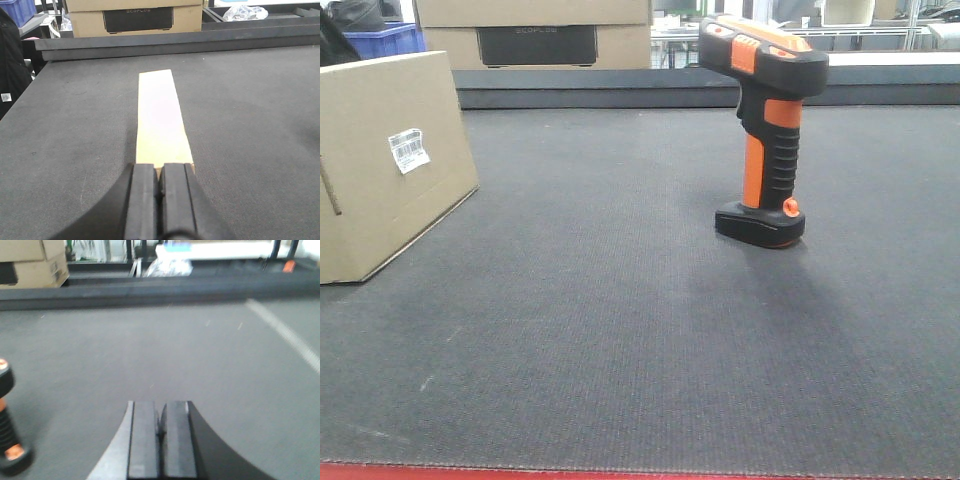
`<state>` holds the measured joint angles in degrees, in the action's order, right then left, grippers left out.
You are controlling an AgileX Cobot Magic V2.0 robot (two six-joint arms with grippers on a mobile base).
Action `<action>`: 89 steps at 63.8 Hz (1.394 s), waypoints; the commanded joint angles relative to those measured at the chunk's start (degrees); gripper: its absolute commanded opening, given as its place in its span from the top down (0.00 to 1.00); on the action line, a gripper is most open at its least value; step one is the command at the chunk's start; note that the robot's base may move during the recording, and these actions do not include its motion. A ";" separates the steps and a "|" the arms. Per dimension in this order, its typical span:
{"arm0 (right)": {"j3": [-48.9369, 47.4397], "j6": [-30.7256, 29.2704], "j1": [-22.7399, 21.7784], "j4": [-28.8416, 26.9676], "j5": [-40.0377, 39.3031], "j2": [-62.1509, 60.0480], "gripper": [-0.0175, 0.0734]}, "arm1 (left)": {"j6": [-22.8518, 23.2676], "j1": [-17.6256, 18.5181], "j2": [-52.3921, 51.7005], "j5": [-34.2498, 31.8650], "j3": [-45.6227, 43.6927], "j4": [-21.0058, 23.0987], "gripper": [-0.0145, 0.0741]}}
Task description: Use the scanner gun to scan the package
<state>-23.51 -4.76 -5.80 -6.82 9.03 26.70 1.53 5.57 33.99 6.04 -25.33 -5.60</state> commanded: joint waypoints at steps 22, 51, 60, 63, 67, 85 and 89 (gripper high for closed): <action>0.31 0.88 -0.21 1.97 -3.76 0.00 0.99 | 0.45 0.29 -0.50 -1.09 0.08 -0.15 0.96; 0.31 0.88 -0.21 1.97 -3.76 0.00 0.99 | 0.45 0.29 -0.50 -1.09 0.08 -0.15 0.96; 0.31 0.88 -0.21 1.97 -3.76 0.00 0.99 | 0.45 -0.79 -1.45 -1.64 0.91 -0.15 0.96; 0.31 0.88 -0.21 1.97 -3.76 0.00 0.99 | 0.45 -1.81 -2.89 -2.85 2.05 -0.15 0.96; 0.31 0.88 -0.21 1.97 -3.76 0.00 0.99 | 0.45 -3.68 -6.18 -4.76 3.85 -0.15 0.96; 0.31 0.88 -0.21 1.97 -3.76 0.00 0.99 | 0.45 -11.91 -26.35 -8.50 19.30 1.59 0.96; 0.31 0.88 -0.21 1.97 -3.76 0.00 0.99 | 0.45 -12.66 -31.02 -8.50 22.06 1.72 0.96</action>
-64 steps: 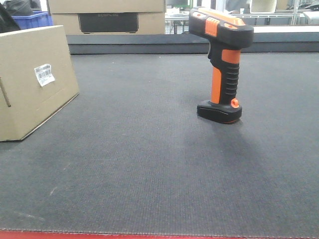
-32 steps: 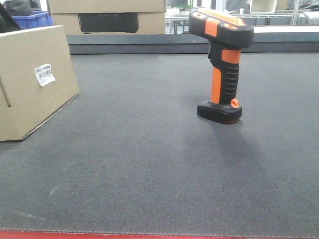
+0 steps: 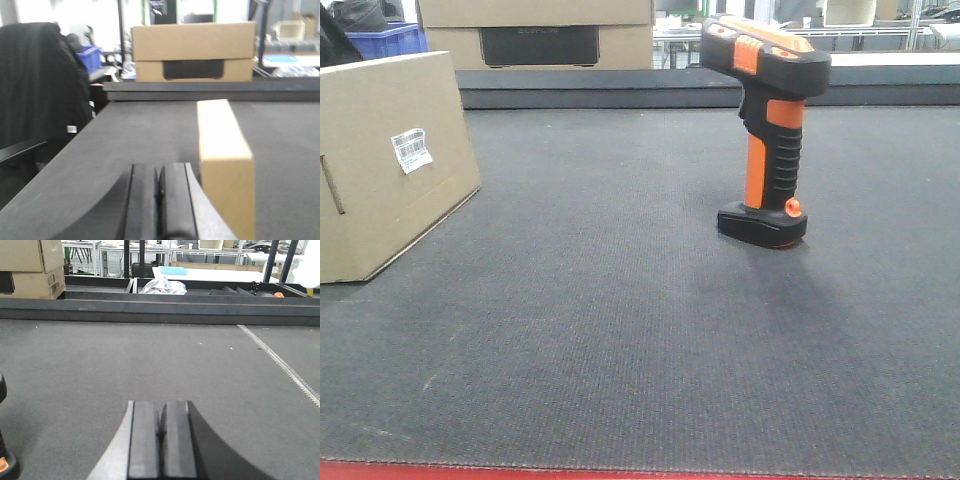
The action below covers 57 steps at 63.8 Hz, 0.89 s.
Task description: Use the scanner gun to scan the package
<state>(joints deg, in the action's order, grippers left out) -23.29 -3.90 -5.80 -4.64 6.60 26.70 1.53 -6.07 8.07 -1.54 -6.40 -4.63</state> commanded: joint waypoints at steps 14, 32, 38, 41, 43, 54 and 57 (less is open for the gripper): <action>0.10 0.02 -0.21 -0.21 -1.95 -0.10 0.99 | 0.45 -1.43 -8.07 0.72 6.40 0.84 0.96; 0.10 0.02 -0.21 -0.21 -1.95 -0.10 0.99 | 0.45 -1.38 -8.07 -2.19 6.40 0.84 0.96; 0.10 0.02 -0.21 -0.21 -1.95 -0.10 0.99 | 0.45 -1.38 -8.07 -2.19 6.40 0.84 0.96; 0.10 0.02 -0.21 -0.21 -1.95 -0.10 0.99 | 0.45 -1.38 -8.07 -2.19 6.40 0.84 0.96; 0.10 0.02 -0.21 -0.21 -1.95 -0.10 0.99 | 0.45 -1.38 -8.07 -2.19 6.40 0.84 0.96; 0.10 0.02 -0.21 -0.21 -1.95 -0.10 0.99 | 0.45 -1.38 -8.07 -2.19 6.40 0.84 0.96; 0.10 0.02 -0.21 -0.21 -1.95 -0.10 0.99 | 0.45 -1.38 -8.07 -2.19 6.40 0.84 0.96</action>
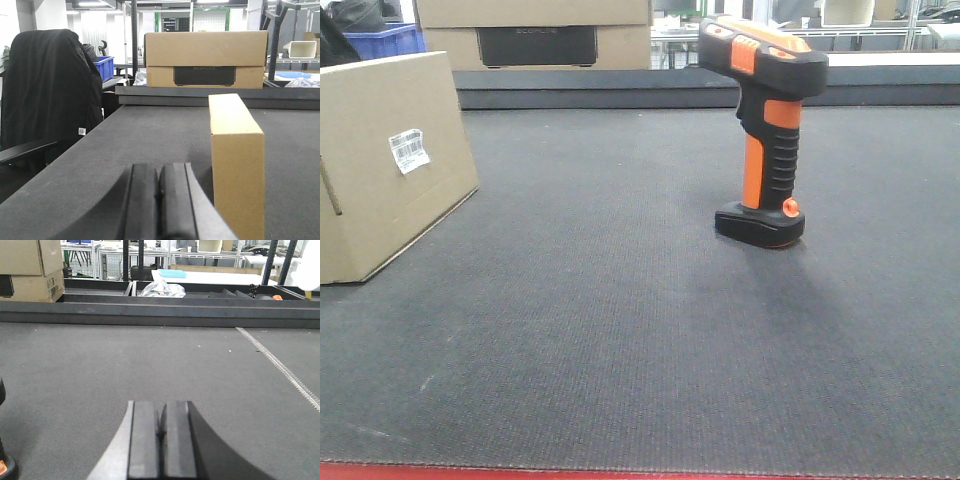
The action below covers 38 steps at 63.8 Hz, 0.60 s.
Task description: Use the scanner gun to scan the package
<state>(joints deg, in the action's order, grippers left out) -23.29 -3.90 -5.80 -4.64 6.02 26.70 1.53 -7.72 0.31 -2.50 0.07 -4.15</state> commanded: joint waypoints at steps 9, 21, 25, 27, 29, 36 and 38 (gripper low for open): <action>0.10 0.02 -0.21 -0.21 -1.37 -0.10 0.99 | 0.45 0.27 -0.31 -1.24 -0.07 0.36 0.96; 0.10 -0.08 -0.21 1.54 -3.51 -0.10 0.99 | 0.45 0.27 -0.31 -1.24 -0.07 0.36 0.96; 0.33 -0.08 -0.07 1.74 -2.80 -0.10 0.99 | 0.45 0.27 -0.31 -1.24 -0.07 0.36 0.96; 0.67 -0.08 0.20 2.08 -2.67 -0.48 0.99 | 0.45 0.27 -0.31 -1.24 -0.07 0.36 0.96; 1.38 -0.08 0.43 2.99 -2.52 -1.11 0.99 | 0.45 0.27 -0.31 -1.24 -0.07 0.36 0.96; 5.66 -0.08 1.40 4.12 -2.52 -5.10 0.99 | 0.45 0.27 -0.31 -1.24 -0.07 0.36 0.96; 7.41 -0.08 1.39 3.80 -2.52 -6.69 0.99 | 0.45 0.27 -0.31 -1.24 -0.07 0.36 0.96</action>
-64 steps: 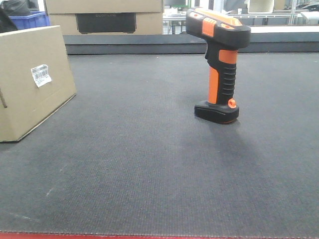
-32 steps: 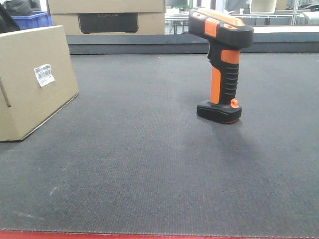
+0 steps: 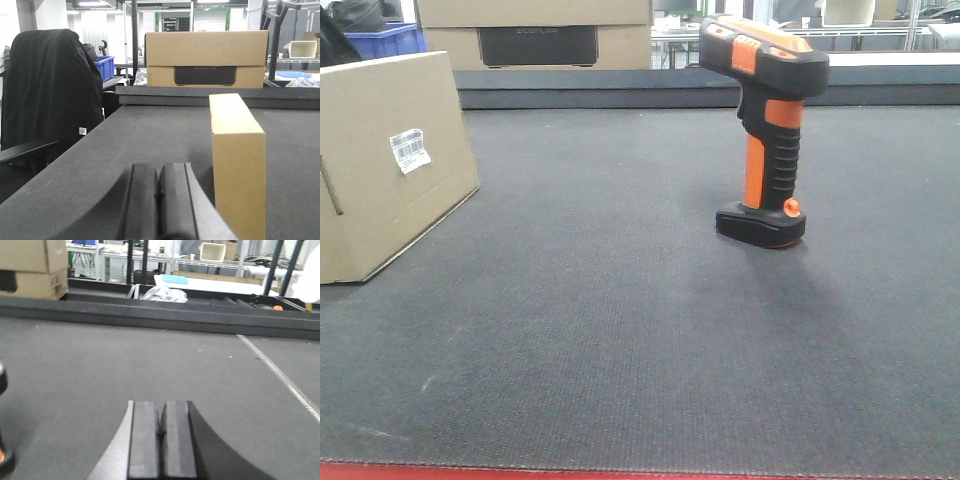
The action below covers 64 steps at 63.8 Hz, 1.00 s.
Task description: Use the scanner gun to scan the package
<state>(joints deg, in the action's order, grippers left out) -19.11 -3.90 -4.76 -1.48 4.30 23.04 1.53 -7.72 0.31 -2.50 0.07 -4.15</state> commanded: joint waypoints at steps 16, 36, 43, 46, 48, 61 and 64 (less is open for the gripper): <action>15.48 -0.08 0.35 -2.60 -0.99 -16.22 0.99 | 0.45 0.27 -0.31 -1.24 -0.07 0.36 0.96; 19.11 -0.08 0.87 -2.37 -2.17 -23.04 0.99 | 0.45 0.27 -0.31 -1.23 -0.07 0.36 0.96; 19.11 -0.08 0.87 -2.37 -2.17 -23.04 0.99 | 0.45 0.27 -0.31 -1.23 -0.07 0.36 0.96; 19.11 -0.08 0.87 -2.37 -2.17 -23.04 0.99 | 0.45 0.27 -0.31 -1.23 -0.07 0.36 0.96; 19.11 -0.08 0.87 -2.37 -2.17 -23.04 0.99 | 0.45 0.27 -0.31 -1.23 -0.07 0.36 0.96; 19.11 -0.08 0.86 -2.29 -2.59 -23.04 0.99 | 0.45 0.27 -0.31 -1.23 -0.07 0.36 0.96; 19.11 -0.08 0.86 -2.29 -2.59 -23.04 0.99 | 0.45 0.27 -0.31 -1.23 -0.07 0.36 0.96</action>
<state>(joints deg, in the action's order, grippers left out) 0.00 -3.90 -3.92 -4.04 2.96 0.19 1.53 -7.72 0.21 -2.76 0.07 -4.15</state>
